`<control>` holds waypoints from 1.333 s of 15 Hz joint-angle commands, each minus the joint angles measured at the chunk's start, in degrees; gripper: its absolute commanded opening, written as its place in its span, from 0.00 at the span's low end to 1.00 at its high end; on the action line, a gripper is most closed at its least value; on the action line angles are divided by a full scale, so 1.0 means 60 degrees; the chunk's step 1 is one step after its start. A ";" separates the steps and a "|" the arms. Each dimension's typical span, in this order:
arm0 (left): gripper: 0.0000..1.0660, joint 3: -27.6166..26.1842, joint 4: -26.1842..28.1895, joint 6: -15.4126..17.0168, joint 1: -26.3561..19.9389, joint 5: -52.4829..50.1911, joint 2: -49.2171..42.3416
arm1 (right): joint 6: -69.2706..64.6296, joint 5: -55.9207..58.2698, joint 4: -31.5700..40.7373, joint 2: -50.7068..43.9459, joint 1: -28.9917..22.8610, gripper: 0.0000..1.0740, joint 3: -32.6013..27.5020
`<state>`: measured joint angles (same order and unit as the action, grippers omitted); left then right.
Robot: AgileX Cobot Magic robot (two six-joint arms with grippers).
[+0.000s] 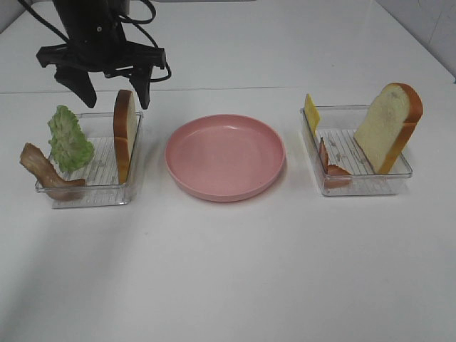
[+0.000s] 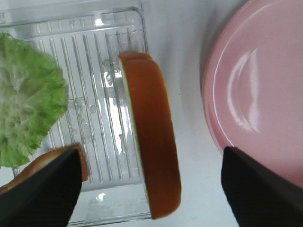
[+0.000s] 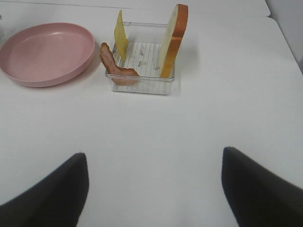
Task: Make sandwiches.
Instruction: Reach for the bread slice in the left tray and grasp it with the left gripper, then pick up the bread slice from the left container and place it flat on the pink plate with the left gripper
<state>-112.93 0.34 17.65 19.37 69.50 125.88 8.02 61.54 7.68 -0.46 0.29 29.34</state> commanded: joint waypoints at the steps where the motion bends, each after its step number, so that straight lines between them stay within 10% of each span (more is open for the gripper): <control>1: 0.72 -0.0038 -0.0057 0.0086 0.0038 -0.0029 0.0248 | -0.0010 -0.0115 0.0029 -0.0115 0.0057 0.69 -0.0038; 10: 0.41 -0.0038 -0.0057 0.0086 0.0038 -0.0754 0.0477 | -0.0010 -0.0115 0.0029 -0.0115 0.0057 0.69 -0.0038; 15: 0.02 -0.0038 -0.0057 0.0086 0.0038 -0.0735 0.0477 | -0.0010 -0.0115 0.0029 -0.0115 0.0057 0.69 -0.0038; 20: 0.00 -0.0048 0.0372 -0.0038 0.0038 -0.0468 -0.0181 | -0.0010 -0.0115 0.0029 -0.0115 0.0057 0.69 -0.0038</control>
<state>-112.93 2.01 16.56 19.37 67.32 124.33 8.02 61.54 7.73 -0.46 0.29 29.34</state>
